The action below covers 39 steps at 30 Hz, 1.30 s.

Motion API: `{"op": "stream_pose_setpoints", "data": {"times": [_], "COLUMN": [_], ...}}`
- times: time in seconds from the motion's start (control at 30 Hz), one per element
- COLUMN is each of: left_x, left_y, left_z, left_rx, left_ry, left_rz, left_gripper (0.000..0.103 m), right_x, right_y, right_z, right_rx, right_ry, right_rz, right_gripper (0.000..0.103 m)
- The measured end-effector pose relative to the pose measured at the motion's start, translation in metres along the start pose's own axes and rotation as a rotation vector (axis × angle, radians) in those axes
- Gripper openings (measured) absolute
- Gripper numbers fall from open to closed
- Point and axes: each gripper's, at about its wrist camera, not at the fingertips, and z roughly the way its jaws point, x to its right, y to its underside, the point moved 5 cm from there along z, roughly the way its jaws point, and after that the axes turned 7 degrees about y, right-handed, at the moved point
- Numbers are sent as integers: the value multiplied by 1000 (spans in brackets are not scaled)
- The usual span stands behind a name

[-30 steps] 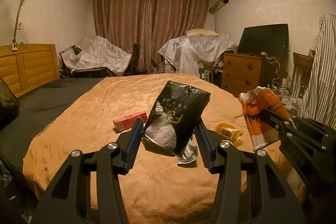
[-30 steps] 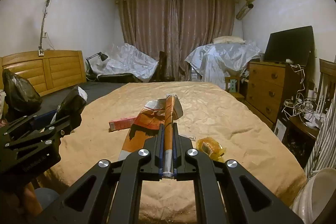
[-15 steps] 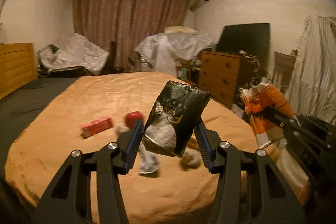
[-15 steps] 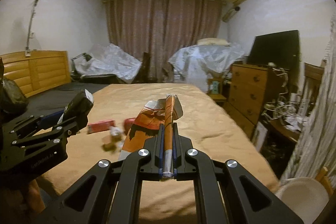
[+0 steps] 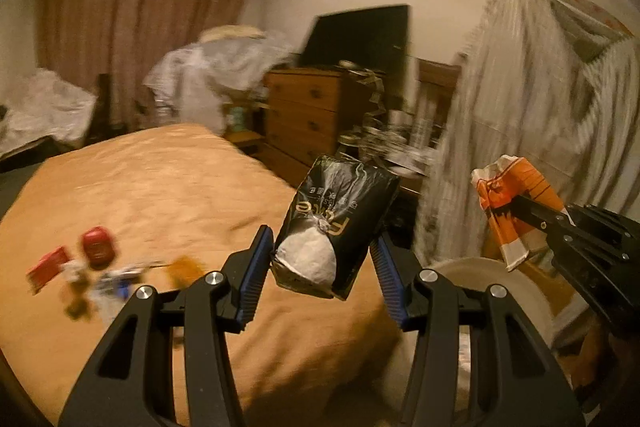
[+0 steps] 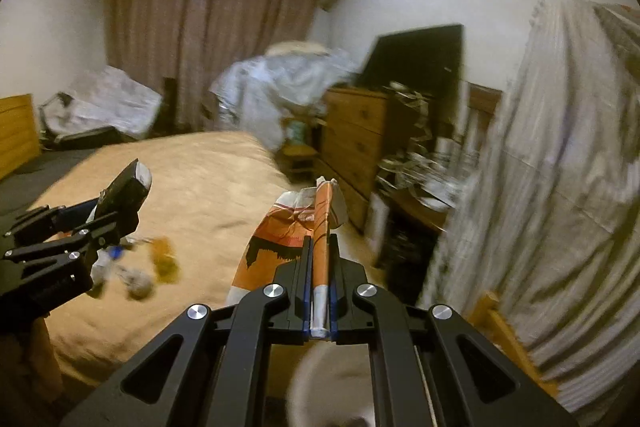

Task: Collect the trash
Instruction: 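Carry the black snack bag and orange-white wrapper with both tools toward the white bucket, then open both tools over the white bucket to drop the bag and wrapper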

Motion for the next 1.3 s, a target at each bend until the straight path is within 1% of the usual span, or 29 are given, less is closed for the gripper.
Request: {"op": "stream_pose_setpoints", "data": {"times": [0.03, 0.13, 0.2, 0.27, 0.33, 0.43, 0.47, 0.63, 0.77, 0.83, 1.03, 1.07, 1.1, 1.13, 1.17, 1.2, 1.23, 1.3], "left_x": [11, 46, 64, 82, 96, 110, 113, 123, 126, 127, 126, 127, 128, 127, 125, 123, 121, 118], "left_y": [1, 6, 9, 17, 27, 47, 55, 81, 93, 91, 90, 90, 88, 87, 85, 83, 82, 81], "left_z": [7, 35, 53, 72, 91, 117, 126, 153, 159, 161, 158, 158, 159, 158, 157, 156, 155, 154], "left_rx": [-12, -71, -113, -169, -235, -338, -370, -474, -514, -519, -518, -517, -517, -508, -492, -478, -477, -478], "left_ry": [19, 91, 131, 171, 206, 241, 247, 253, 245, 246, 251, 254, 253, 244, 232, 220, 216, 215], "left_rz": [7, 26, 29, 25, 16, 0, -6, -18, -8, -6, 0, 4, 7, 9, 8, 6, 2, -4], "left_gripper": [48, 49, 49, 49, 49, 49, 49, 49, 49, 49, 51, 55, 68, 77, 88, 89, 89, 89], "right_x": [19, 56, 86, 108, 127, 142, 150, 159, 159, 156, 145, 144, 144, 145, 145, 145, 145, 144], "right_y": [4, 20, 36, 49, 71, 94, 107, 138, 146, 148, 145, 144, 142, 142, 140, 139, 137, 136], "right_z": [4, 17, 32, 48, 63, 80, 88, 111, 123, 125, 112, 110, 109, 108, 108, 108, 107, 104], "right_rx": [-26, -99, -175, -236, -317, -400, -442, -545, -571, -575, -569, -568, -563, -559, -553, -548, -544, -536], "right_ry": [22, 62, 88, 102, 109, 107, 101, 82, 72, 68, 65, 66, 69, 70, 61, 58, 60, 62], "right_rz": [3, 16, 24, 31, 37, 44, 49, 39, 43, 47, 54, 54, 55, 58, 70, 76, 77, 82], "right_gripper": [7, 7, 7, 7, 7, 7, 7, 7, 7, 7, 7, 7, 7, 12, 17, 29, 33, 33]}}
